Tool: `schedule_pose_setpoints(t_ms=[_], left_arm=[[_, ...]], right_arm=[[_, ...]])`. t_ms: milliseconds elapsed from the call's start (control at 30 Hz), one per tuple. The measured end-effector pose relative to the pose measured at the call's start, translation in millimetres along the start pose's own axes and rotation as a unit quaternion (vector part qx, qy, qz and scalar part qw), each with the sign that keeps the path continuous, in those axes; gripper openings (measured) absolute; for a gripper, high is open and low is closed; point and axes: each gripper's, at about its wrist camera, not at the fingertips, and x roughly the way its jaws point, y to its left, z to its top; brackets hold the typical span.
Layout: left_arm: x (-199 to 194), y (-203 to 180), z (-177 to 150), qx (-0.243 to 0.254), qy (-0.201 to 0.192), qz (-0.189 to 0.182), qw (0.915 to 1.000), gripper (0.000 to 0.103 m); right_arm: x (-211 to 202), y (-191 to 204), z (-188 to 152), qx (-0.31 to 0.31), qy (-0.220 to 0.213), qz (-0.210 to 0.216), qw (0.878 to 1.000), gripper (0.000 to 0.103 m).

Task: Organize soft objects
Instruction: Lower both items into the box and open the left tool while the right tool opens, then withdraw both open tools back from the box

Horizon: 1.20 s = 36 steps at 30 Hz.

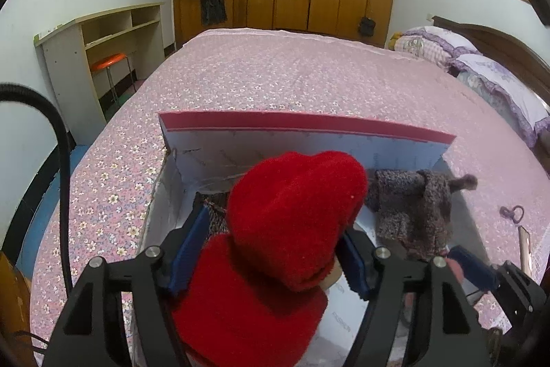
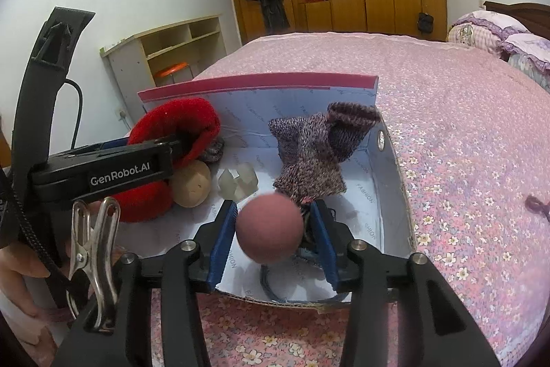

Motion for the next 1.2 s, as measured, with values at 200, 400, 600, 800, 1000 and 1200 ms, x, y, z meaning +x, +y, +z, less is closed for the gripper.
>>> schedule_pose_setpoints(t_ms=[200,400,600,800,1000,1200], left_arm=[[-18,-1,1,0.000,-0.002,-0.008,1.0000,0.074],[-39,-7,-1,0.013,-0.016,-0.014,0.9997,0.076],[-57,-9,-8,0.018,-0.021,-0.014,0.9995,0.076],[-75,-6,-17,0.016,-0.018,-0.004,0.9997,0.076],[-98,-1,-31,0.004,-0.019,-0.005,0.9998,0.076],[-113,1,-52,0.000,-0.017,-0.003,0.9999,0.076]], right_arm=[[-15,4,5,-0.008,-0.020,0.000,1.000,0.053],[-30,5,7,-0.004,-0.034,0.005,0.999,0.053],[-42,8,4,-0.007,-0.038,0.007,0.999,0.053],[-56,13,-1,-0.008,-0.042,0.011,0.999,0.053],[-70,22,-10,-0.012,-0.043,0.014,0.999,0.053],[-80,31,-21,-0.019,-0.039,0.015,0.999,0.053]])
